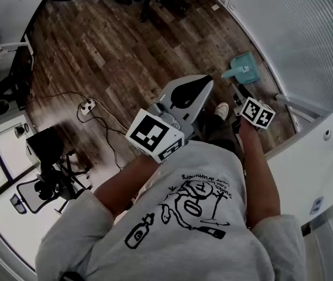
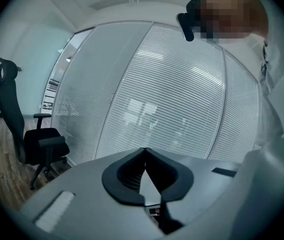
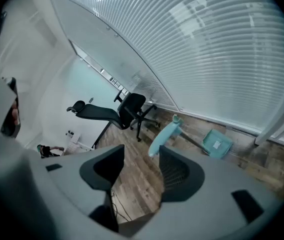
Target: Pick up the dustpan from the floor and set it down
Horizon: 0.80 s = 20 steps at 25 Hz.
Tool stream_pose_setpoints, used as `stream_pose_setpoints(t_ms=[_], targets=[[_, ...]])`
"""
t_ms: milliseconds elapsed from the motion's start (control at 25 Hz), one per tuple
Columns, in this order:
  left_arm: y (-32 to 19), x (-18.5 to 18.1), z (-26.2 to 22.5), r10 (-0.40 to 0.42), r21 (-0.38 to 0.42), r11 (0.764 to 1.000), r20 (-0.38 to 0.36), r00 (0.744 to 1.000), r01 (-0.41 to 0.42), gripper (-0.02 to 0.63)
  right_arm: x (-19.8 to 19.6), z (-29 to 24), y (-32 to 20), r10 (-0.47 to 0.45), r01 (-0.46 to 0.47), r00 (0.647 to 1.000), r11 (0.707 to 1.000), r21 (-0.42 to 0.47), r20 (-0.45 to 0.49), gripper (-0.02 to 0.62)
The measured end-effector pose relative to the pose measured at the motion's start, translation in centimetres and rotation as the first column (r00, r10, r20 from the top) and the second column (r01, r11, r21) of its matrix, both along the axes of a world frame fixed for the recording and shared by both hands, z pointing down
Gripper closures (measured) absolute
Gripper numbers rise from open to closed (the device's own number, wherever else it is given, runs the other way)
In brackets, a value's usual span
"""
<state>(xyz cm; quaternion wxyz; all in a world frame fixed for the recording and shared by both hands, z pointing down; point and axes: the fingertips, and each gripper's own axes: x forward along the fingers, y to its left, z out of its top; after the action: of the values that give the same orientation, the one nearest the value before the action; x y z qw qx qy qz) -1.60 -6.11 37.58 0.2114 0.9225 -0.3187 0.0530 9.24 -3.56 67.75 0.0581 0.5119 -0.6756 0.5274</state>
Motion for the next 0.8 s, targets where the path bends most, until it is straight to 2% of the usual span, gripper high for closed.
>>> stream_pose_setpoints(t_ms=[800], targets=[[1.0, -0.3, 3.3, -0.009, -0.062, 0.998, 0.026, 1.0, 0.011, 0.604, 1.1, 7.2, -2.8, 0.175, -0.159, 0.977, 0.979, -0.126, 0.123, 0.382]])
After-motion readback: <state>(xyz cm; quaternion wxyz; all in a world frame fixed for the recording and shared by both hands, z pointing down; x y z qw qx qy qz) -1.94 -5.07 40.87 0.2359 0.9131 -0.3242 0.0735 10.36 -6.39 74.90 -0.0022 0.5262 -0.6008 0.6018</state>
